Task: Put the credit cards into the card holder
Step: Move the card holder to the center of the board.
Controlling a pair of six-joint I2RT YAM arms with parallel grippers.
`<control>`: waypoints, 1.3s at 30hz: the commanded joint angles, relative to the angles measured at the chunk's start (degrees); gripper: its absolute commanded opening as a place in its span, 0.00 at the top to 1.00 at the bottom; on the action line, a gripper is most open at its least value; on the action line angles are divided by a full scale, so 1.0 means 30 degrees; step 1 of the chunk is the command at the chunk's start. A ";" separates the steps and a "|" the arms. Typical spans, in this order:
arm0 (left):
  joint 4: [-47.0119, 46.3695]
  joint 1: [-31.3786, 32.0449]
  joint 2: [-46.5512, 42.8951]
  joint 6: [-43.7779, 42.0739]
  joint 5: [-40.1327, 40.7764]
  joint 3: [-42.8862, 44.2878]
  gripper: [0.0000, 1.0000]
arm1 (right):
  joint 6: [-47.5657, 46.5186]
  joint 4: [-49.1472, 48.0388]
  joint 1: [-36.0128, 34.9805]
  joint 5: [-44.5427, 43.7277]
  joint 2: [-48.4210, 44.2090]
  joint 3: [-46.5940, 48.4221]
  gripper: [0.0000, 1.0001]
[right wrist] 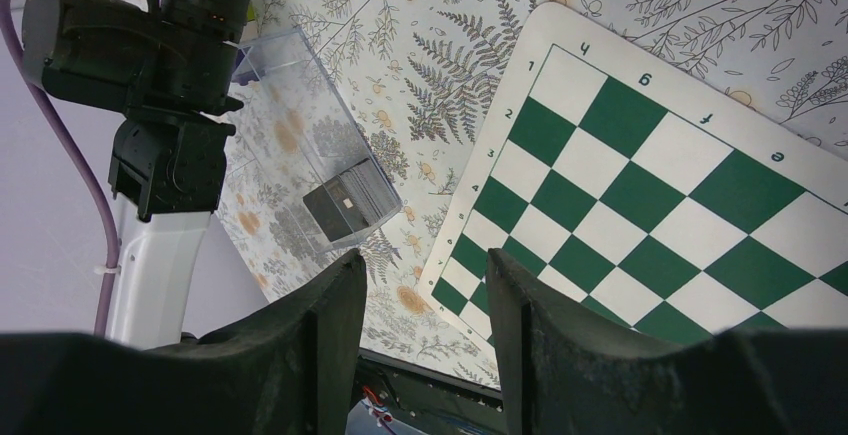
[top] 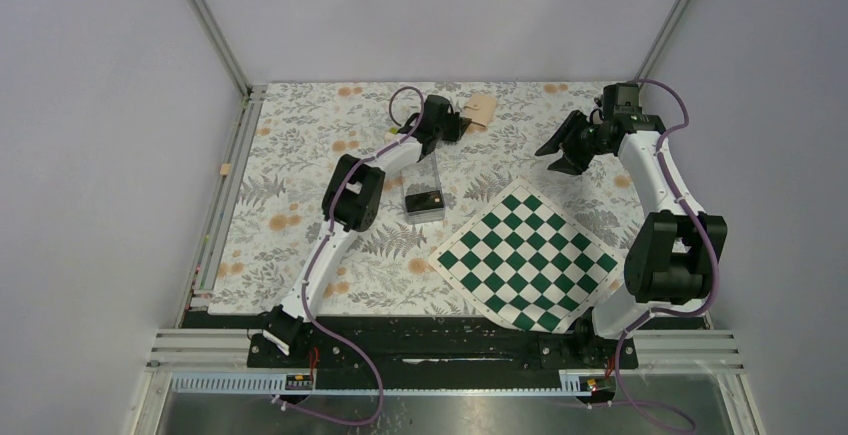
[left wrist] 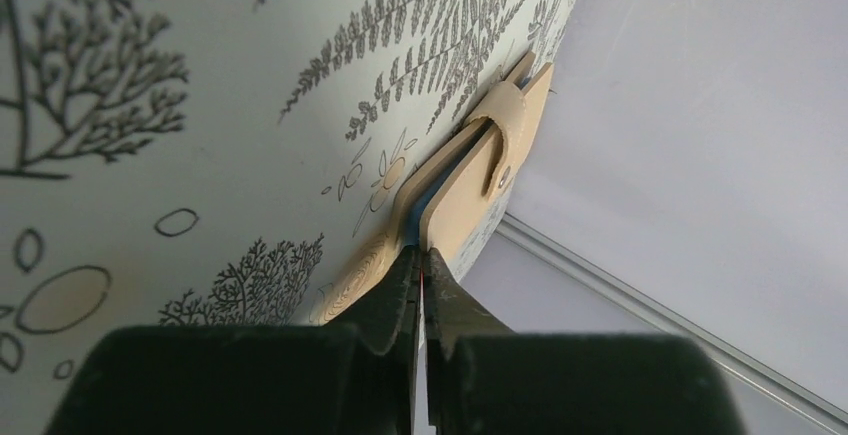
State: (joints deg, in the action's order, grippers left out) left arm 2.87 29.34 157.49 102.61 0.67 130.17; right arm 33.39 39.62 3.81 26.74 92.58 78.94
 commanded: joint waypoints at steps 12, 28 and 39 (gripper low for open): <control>-0.3312 -0.0084 -0.1829 -0.3580 -0.1373 0.0367 1.00 | -0.0100 0.0327 0.0164 0.0491 -0.0575 0.0648 0.46; -0.6327 0.1020 -0.7724 -0.4396 -0.2836 -0.8165 1.00 | -0.0154 0.0292 0.0179 -0.0039 -0.1595 -0.0456 0.46; -0.9084 0.3262 -1.2998 -0.4270 -0.1847 -1.6673 1.00 | -0.0275 0.0236 0.0164 -0.0198 -0.2470 -0.1809 0.47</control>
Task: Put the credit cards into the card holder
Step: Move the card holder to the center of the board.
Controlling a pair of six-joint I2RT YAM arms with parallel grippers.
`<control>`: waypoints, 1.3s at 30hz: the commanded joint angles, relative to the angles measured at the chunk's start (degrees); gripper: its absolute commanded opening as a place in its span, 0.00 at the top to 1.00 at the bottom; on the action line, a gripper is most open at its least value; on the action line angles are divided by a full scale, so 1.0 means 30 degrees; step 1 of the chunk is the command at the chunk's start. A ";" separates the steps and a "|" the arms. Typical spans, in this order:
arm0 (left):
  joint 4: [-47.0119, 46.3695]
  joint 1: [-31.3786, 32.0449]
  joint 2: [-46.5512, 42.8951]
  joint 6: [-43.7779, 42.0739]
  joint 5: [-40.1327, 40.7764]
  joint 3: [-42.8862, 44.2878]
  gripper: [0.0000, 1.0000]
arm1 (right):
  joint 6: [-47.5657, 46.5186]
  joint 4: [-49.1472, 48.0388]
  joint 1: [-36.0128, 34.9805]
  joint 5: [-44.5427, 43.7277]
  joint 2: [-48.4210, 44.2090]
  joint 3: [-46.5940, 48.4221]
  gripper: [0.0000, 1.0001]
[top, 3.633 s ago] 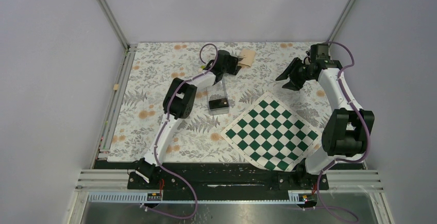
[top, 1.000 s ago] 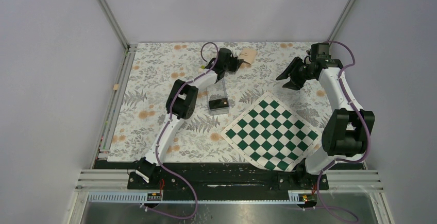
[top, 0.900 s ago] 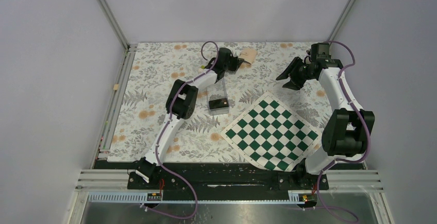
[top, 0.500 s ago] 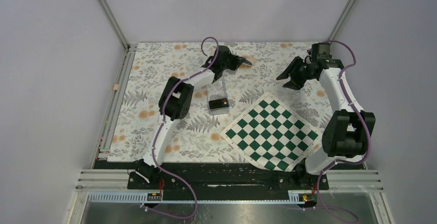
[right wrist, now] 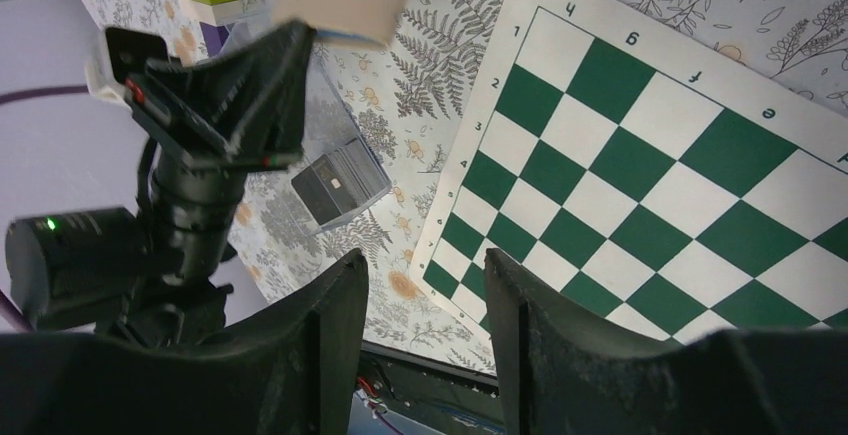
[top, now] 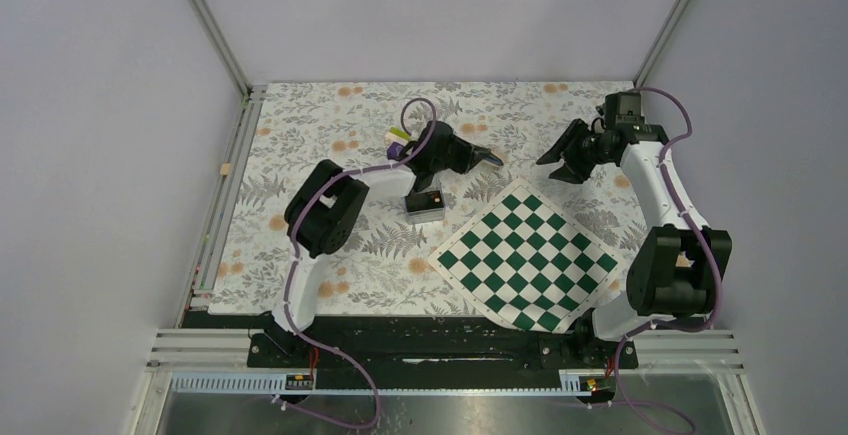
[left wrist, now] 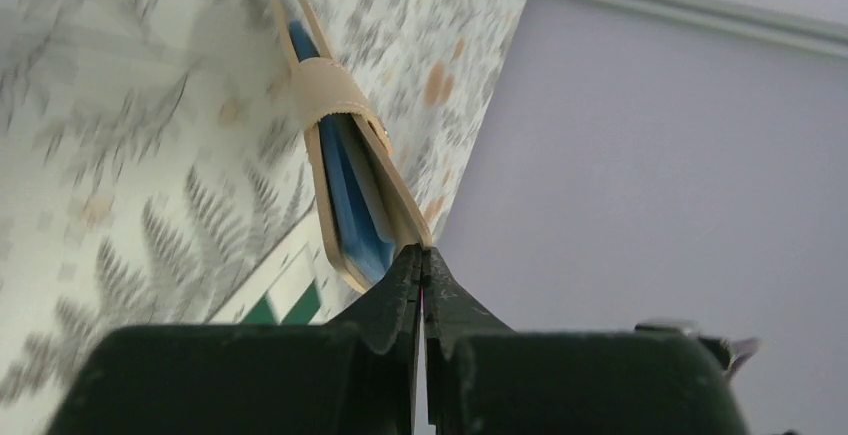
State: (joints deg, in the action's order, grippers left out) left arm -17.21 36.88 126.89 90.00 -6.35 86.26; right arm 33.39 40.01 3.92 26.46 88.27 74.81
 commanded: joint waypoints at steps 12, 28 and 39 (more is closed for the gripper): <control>-0.3369 0.3922 -0.7874 0.0249 0.2661 -0.8555 1.00 | -0.0363 -0.0563 0.0128 0.0315 -0.2297 -0.3517 0.49; 0.2301 0.5952 -1.2801 -0.3912 0.2416 -1.2011 0.29 | -0.0999 -0.1167 -0.0420 0.0351 -0.2343 -0.6330 0.40; 0.7324 0.3365 -0.6938 -0.8212 -0.1841 -0.5340 0.28 | -0.2019 -0.1026 -0.1593 -0.0652 0.1799 -0.3677 0.38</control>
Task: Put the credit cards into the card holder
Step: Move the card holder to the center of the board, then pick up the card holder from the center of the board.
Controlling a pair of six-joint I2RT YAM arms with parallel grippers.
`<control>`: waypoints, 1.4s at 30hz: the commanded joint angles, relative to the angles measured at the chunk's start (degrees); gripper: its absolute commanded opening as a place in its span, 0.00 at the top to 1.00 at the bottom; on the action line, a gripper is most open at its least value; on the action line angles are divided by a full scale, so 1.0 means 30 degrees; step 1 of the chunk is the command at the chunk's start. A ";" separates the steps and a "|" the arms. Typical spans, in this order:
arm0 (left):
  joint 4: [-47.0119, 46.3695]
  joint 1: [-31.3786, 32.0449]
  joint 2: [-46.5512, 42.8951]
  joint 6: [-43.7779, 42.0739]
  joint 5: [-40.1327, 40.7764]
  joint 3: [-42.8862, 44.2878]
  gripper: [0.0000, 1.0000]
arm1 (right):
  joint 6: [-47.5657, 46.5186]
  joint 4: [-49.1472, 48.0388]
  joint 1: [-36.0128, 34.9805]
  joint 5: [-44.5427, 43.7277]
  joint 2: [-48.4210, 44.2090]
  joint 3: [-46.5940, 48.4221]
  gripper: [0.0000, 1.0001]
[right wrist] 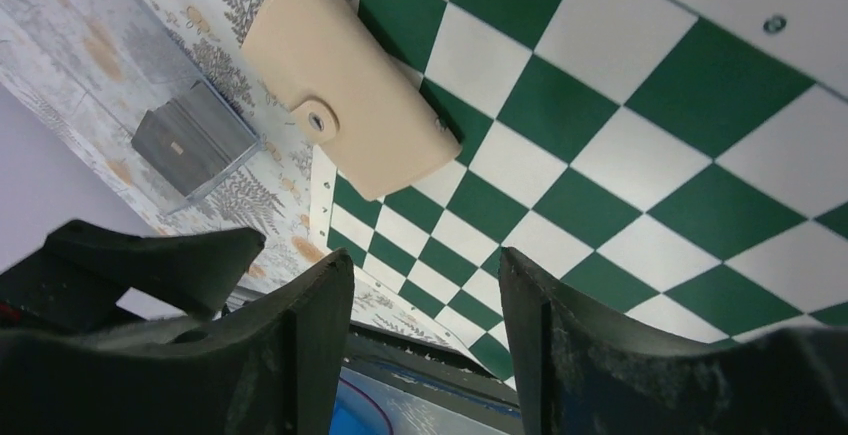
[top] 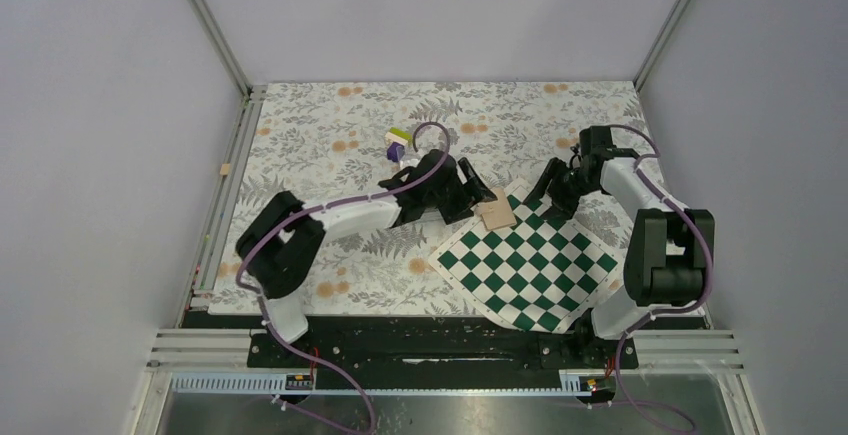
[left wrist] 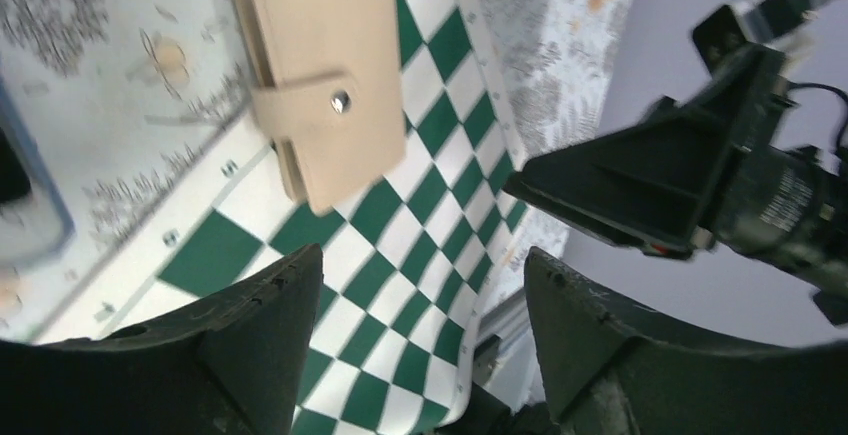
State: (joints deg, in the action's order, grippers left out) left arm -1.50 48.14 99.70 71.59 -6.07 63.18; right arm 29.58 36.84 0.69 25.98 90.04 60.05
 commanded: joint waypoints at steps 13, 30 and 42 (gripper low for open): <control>0.5153 -0.0710 0.7084 -0.2711 -0.2243 0.7042 0.41 | -0.0701 -0.0389 -0.1788 -0.0204 0.5470 0.3683 0.43; -0.1137 -0.0929 0.5686 -0.1586 -0.4444 0.5090 1.00 | 0.0507 -0.2545 -0.2280 0.2764 0.5609 0.1938 0.55; 0.1558 -0.0943 -0.1222 -0.3559 -0.2226 0.2468 1.00 | -0.0249 0.0775 -0.2274 0.1635 0.0349 0.3640 0.36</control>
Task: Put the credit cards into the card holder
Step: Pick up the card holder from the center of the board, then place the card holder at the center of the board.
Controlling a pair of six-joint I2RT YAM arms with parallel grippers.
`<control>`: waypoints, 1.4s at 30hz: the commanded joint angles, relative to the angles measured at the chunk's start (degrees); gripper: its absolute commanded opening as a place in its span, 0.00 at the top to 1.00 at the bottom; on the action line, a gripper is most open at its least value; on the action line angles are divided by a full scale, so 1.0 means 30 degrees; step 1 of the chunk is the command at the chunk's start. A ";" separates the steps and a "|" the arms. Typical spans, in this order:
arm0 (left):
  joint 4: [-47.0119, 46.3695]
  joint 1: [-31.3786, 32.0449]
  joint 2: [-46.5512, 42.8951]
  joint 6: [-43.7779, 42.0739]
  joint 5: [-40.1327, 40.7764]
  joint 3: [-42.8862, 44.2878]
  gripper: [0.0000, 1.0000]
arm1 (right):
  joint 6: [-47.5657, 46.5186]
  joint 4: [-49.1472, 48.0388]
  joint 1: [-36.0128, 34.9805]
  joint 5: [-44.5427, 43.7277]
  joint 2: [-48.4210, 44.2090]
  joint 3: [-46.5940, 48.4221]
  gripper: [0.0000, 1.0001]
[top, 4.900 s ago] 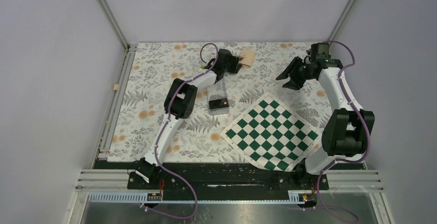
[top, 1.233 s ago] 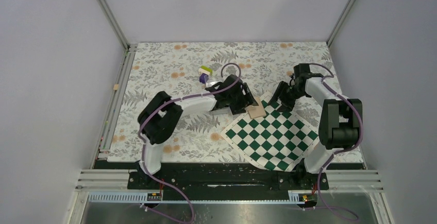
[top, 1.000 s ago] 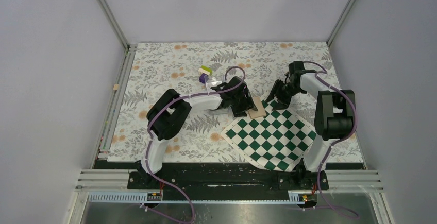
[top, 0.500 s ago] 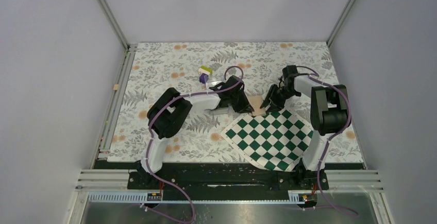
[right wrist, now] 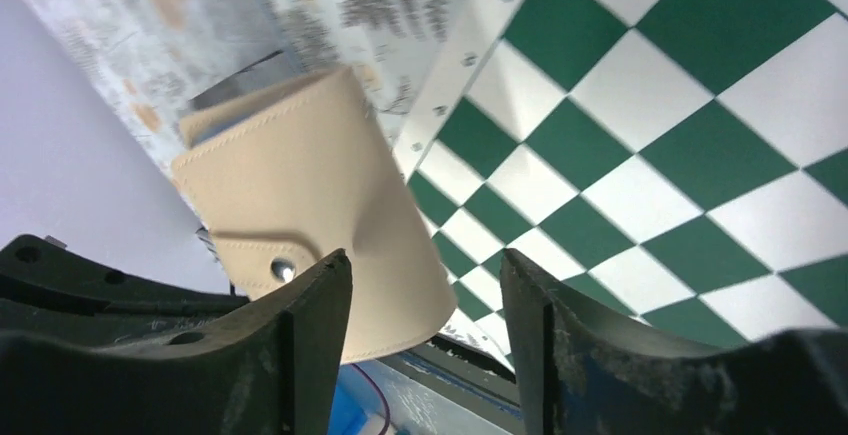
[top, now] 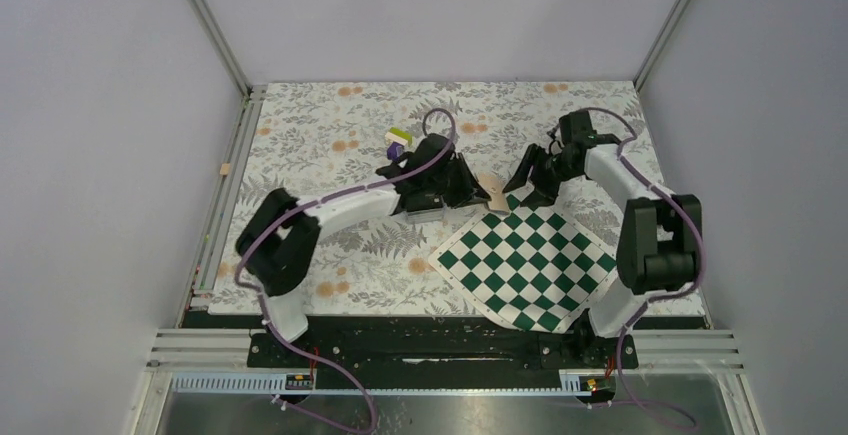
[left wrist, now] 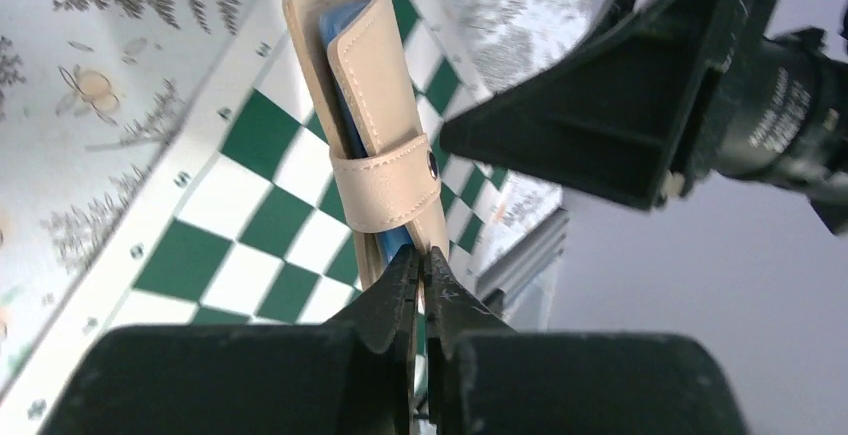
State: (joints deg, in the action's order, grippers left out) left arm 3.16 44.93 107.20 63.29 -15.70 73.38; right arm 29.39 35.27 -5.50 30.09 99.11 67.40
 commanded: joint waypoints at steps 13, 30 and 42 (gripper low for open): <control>1.0018 0.0098 -1.5071 -0.3760 0.7696 -0.5074 1.00 | -0.2728 0.5302 -0.0231 0.1221 -0.5645 0.0406 0.48; 2.1197 -0.0446 -1.4511 -0.6036 1.4558 -0.3042 1.00 | -0.2771 0.4779 -0.0219 -0.2911 -0.8680 -0.0477 0.01; 2.2305 0.0827 -0.9291 -0.8453 1.7243 -0.0816 0.99 | -0.1623 0.1157 0.1658 -0.1167 -1.2682 -0.2995 0.00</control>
State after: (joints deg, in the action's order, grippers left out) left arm 68.62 44.97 76.14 41.25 31.22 67.70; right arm 22.35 45.21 -3.20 19.18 62.65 60.80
